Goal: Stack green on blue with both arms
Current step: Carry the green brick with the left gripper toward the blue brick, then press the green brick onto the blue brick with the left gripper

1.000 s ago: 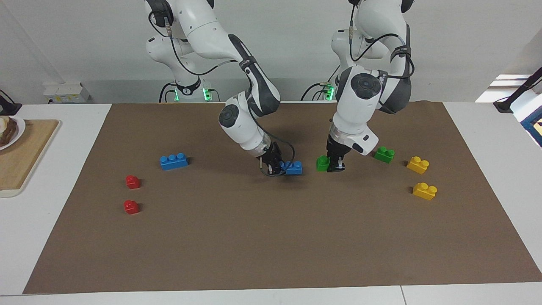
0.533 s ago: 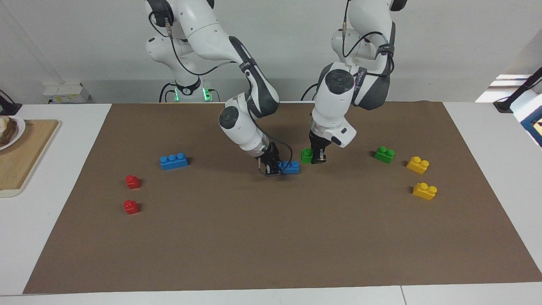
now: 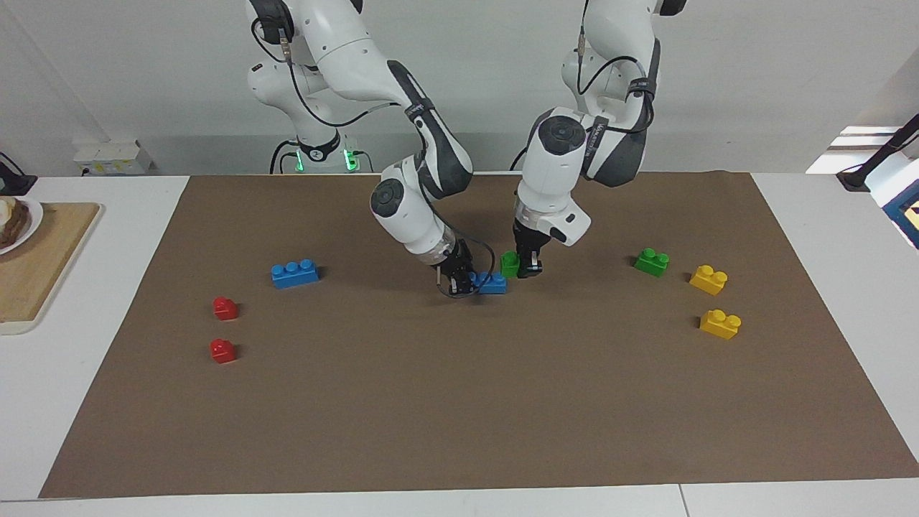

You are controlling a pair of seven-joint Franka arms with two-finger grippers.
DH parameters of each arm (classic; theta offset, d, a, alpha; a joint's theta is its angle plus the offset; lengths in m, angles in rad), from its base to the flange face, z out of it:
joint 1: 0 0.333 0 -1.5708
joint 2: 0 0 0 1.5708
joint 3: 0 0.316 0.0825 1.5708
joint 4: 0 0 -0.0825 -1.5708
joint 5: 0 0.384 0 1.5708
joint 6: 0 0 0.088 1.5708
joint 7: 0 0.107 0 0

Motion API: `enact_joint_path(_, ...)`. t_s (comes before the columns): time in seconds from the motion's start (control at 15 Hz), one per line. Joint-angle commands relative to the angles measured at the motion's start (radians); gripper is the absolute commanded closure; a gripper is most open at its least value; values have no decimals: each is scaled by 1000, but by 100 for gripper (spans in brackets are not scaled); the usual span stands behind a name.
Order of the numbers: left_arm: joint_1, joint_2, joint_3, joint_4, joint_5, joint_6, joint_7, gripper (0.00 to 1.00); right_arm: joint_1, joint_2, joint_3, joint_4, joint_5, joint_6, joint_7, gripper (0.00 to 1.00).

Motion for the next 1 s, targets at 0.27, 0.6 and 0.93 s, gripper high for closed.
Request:
enact_joint_path(0.27,-89,-59,15,-151,14,121,-87,100,10,-14,-8,-72,-34,52,12,100)
enact_joint_path(0.6,-108,-67,16,-194,16,188,-91,100,10,-14,-8,-72,-34,52,8,100)
enact_joint_path(0.93,-72,-40,21,-194,54,250,-83,100,10,-14,-8,-72,-34,54,8,100)
